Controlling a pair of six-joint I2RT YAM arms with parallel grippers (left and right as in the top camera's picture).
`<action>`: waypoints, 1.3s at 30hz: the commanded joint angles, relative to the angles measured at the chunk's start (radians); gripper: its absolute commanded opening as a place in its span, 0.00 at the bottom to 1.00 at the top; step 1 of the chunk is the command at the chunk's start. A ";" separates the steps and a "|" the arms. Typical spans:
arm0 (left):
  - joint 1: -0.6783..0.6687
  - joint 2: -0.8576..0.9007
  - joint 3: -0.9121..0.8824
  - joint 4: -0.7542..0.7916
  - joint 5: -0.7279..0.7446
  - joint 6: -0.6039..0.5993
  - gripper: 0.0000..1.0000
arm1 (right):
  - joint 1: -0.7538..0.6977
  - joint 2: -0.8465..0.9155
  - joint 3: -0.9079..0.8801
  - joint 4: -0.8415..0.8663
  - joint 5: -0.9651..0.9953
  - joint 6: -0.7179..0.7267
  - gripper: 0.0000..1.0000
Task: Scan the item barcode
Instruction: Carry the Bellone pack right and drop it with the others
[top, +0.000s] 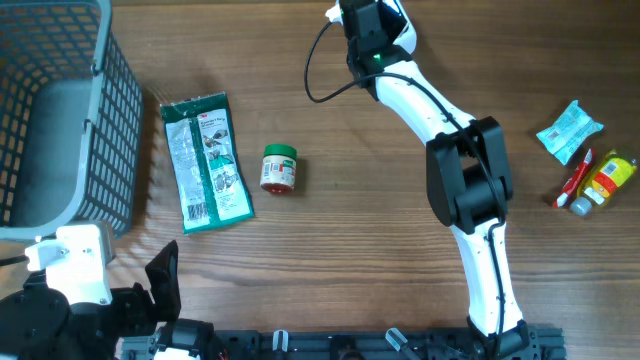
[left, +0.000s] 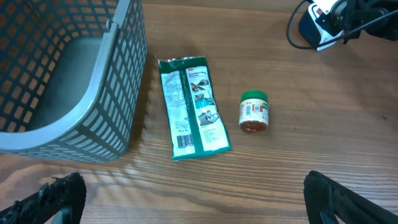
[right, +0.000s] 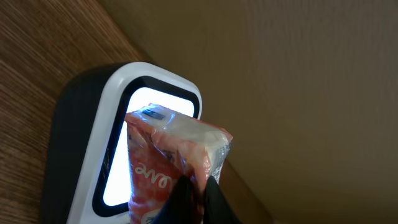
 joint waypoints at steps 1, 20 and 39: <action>0.003 -0.001 0.001 0.002 0.005 0.012 1.00 | 0.004 0.010 0.024 0.007 0.001 -0.050 0.04; 0.003 -0.001 0.001 0.002 0.005 0.012 1.00 | -0.275 -0.357 0.024 -0.717 -0.340 0.862 0.04; 0.003 -0.001 0.001 0.002 0.005 0.012 1.00 | -0.961 -0.366 -0.201 -0.881 -0.771 0.865 0.04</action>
